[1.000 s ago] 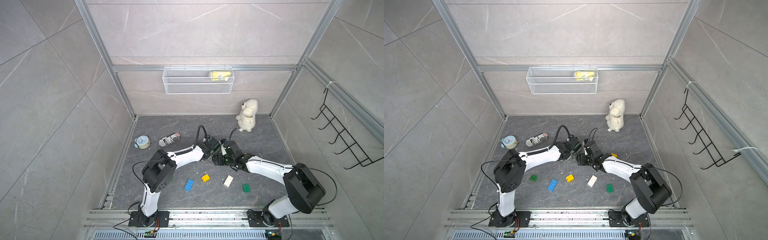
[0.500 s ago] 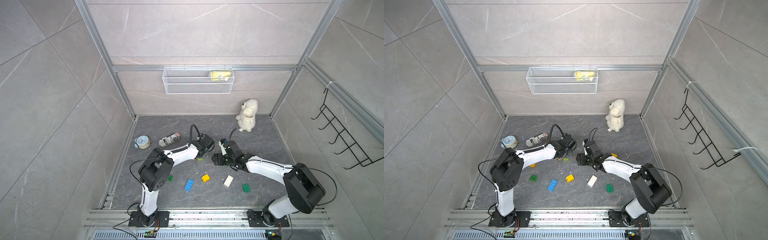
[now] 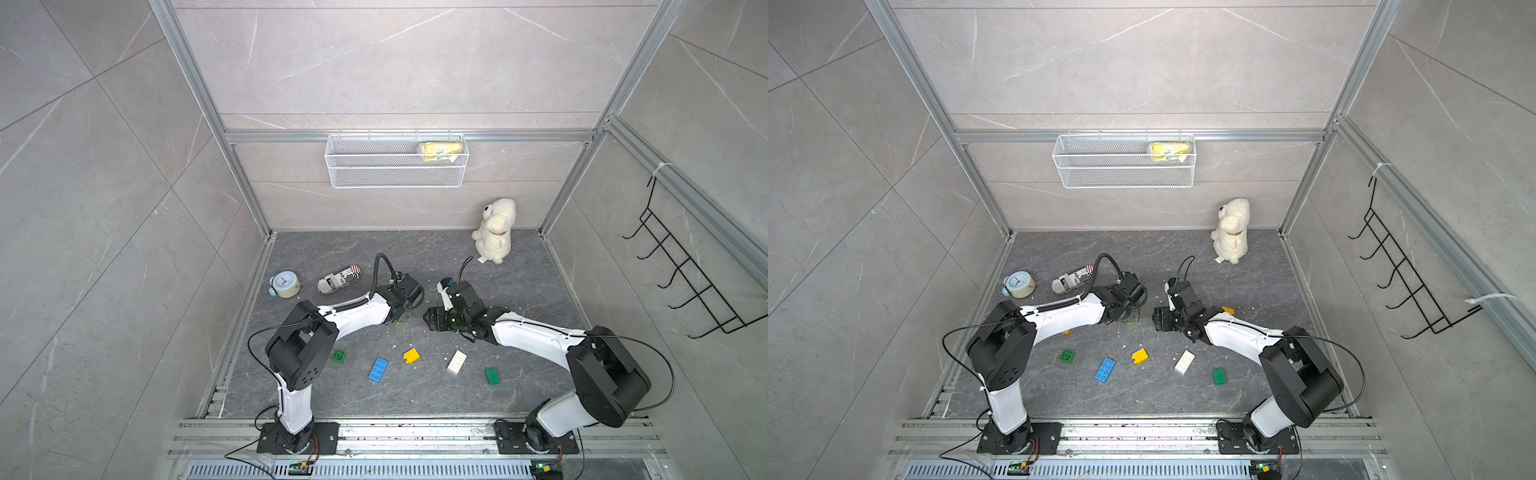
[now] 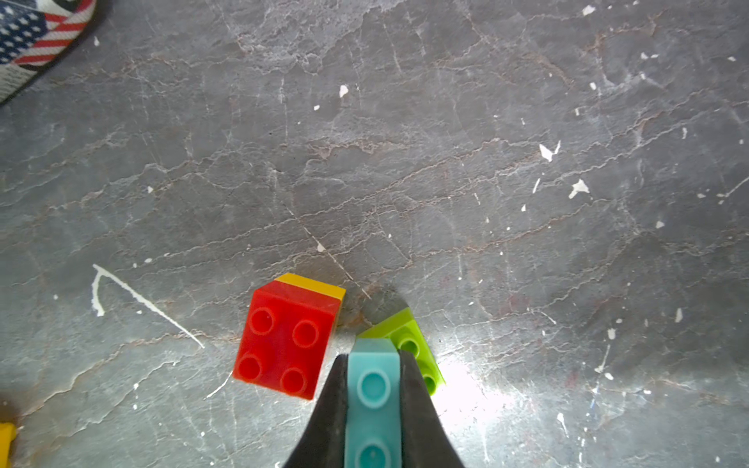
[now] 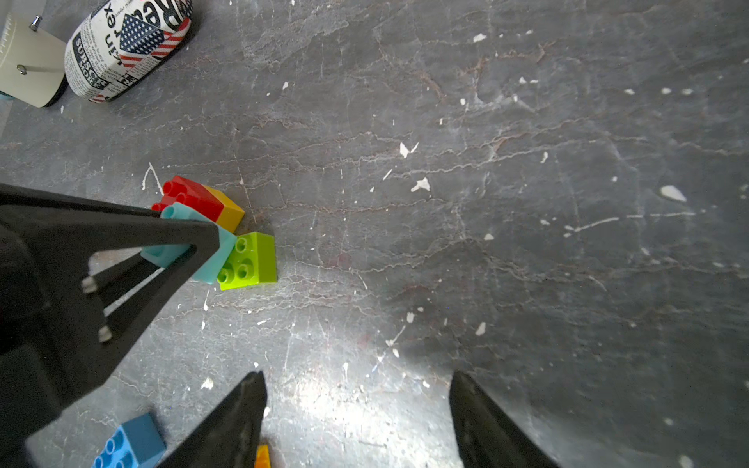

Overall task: Assemble the letter h with lego
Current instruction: Move the lego brick at the center of the board.

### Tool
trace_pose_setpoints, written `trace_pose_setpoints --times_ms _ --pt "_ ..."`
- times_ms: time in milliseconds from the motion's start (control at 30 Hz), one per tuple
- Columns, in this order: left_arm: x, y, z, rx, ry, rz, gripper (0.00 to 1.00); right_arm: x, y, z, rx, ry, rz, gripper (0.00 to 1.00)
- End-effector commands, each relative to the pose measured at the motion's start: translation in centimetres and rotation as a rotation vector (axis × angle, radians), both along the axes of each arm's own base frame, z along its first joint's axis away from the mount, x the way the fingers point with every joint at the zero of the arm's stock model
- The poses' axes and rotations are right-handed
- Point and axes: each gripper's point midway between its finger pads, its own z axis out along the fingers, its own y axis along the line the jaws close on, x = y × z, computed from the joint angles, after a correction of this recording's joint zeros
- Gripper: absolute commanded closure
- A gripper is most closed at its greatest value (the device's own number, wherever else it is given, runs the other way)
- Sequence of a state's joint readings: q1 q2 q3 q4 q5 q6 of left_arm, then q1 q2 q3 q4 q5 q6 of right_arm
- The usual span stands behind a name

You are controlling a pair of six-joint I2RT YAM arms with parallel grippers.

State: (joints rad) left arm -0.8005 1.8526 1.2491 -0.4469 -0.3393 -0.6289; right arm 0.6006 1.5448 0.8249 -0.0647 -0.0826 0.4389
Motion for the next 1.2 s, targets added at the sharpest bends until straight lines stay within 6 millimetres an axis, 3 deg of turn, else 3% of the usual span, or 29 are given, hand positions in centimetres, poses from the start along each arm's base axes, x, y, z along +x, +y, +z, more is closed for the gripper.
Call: trace_pose_setpoints --times_ms 0,267,433,667,900,1167 --pt "0.2 0.8 1.8 0.007 -0.039 0.013 1.0 0.1 0.3 0.7 0.017 0.0 0.0 0.26" --pt "-0.3 -1.0 3.0 -0.117 -0.068 -0.052 1.0 0.1 0.3 0.9 0.02 -0.005 0.005 0.27" --pt "-1.0 0.6 3.6 -0.089 -0.051 0.016 1.0 0.1 0.4 0.9 0.022 -0.006 0.006 0.27" --pt "-2.7 2.2 2.7 -0.065 -0.009 0.093 1.0 0.0 0.4 1.1 0.028 -0.006 0.008 0.27" --pt "-3.1 2.5 0.2 -0.036 0.059 0.163 1.0 -0.1 0.3 1.0 0.026 -0.003 0.007 0.28" --pt "-1.9 0.6 -1.4 -0.041 0.09 0.168 1.0 0.0 0.3 1.0 0.022 -0.005 0.006 0.28"
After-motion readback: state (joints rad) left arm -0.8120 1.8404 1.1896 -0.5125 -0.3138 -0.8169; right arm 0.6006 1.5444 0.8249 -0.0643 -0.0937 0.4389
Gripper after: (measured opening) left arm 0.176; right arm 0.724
